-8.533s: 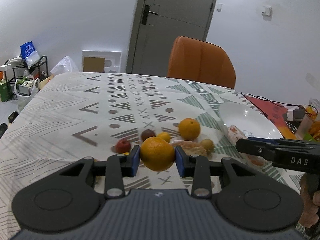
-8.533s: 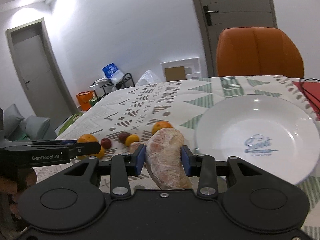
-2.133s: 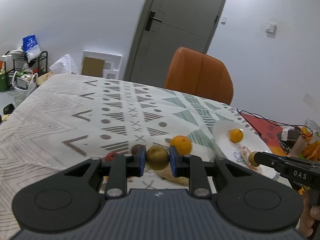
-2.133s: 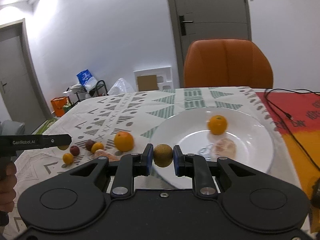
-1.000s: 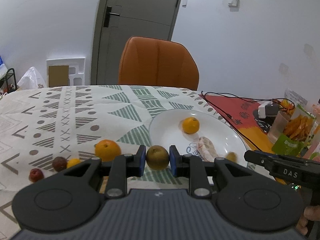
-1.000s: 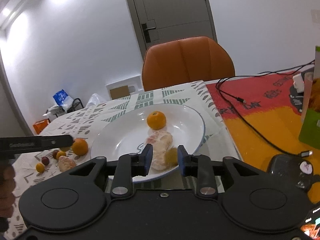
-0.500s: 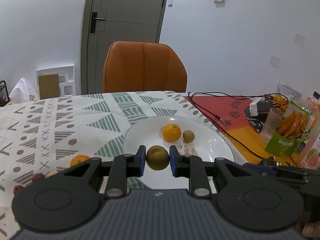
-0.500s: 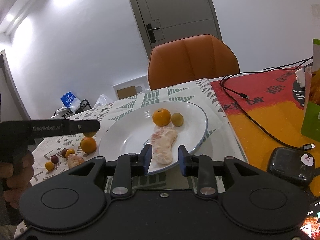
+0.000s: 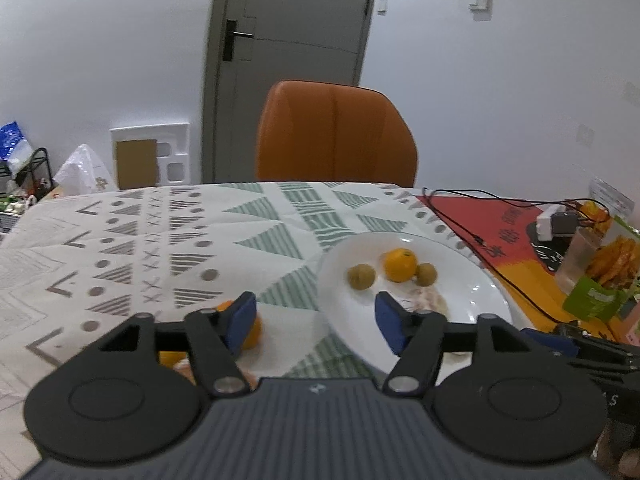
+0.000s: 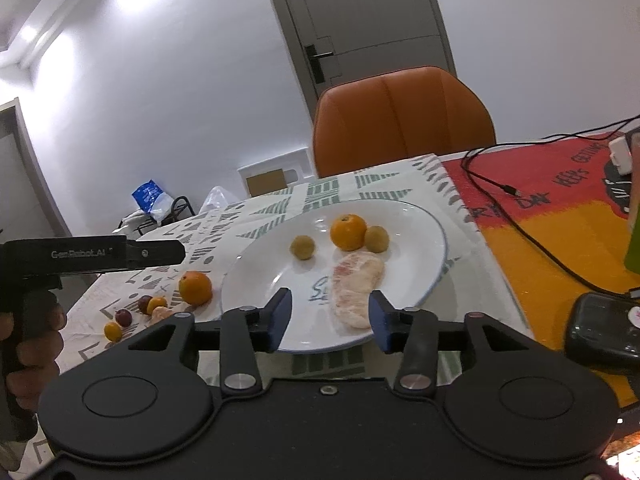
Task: Organize fruits
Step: 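Carry both kiwis to the plate and open both tools to release them, then move both tools back to the fruit pile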
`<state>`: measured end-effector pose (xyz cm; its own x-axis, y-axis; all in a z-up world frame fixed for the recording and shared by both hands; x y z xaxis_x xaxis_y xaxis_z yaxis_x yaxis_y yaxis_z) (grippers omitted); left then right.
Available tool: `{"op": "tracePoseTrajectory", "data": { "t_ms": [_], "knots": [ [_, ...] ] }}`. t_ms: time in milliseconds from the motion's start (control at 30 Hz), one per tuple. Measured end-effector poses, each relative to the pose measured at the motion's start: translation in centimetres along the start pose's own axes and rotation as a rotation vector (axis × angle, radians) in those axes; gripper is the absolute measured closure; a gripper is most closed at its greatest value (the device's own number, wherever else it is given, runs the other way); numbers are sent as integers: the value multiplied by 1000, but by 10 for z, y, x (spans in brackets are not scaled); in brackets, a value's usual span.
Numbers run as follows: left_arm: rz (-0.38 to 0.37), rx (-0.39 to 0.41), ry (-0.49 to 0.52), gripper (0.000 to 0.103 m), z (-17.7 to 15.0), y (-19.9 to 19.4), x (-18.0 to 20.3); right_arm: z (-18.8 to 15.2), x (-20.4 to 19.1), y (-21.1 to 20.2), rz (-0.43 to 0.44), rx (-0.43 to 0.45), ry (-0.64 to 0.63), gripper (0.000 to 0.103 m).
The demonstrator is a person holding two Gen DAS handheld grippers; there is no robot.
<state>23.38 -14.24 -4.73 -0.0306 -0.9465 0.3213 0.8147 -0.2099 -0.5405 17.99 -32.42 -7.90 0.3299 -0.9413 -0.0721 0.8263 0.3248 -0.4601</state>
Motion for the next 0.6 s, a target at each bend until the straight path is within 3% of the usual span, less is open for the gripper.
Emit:
{"op": "tracePoseTrajectory", "data": {
  "t_ms": [167,367,600],
  "knots": [
    [36,26,-23,25,6,-12,-21,5,-15,3,18,8,-16,43],
    [84,53,-62,23,13,-26,-50,11,-34,11,55,12,-34,22],
    [121,72,-101,23,18,-38,-81,15,-57,18,88,13,-57,6]
  ]
}}
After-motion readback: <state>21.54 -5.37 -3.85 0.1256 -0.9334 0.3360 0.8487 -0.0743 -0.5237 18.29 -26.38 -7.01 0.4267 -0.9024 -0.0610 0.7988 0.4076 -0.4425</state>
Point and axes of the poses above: each gripper's, at about its wrist camera, not at the fingertips, and y roughly the way its jaws point, x to its right, z to its top, the point moved 6 cm from there along y, roughly the way its jaws point, and after that the axes turned 13 degrees about -y, right-handed, at the moved point
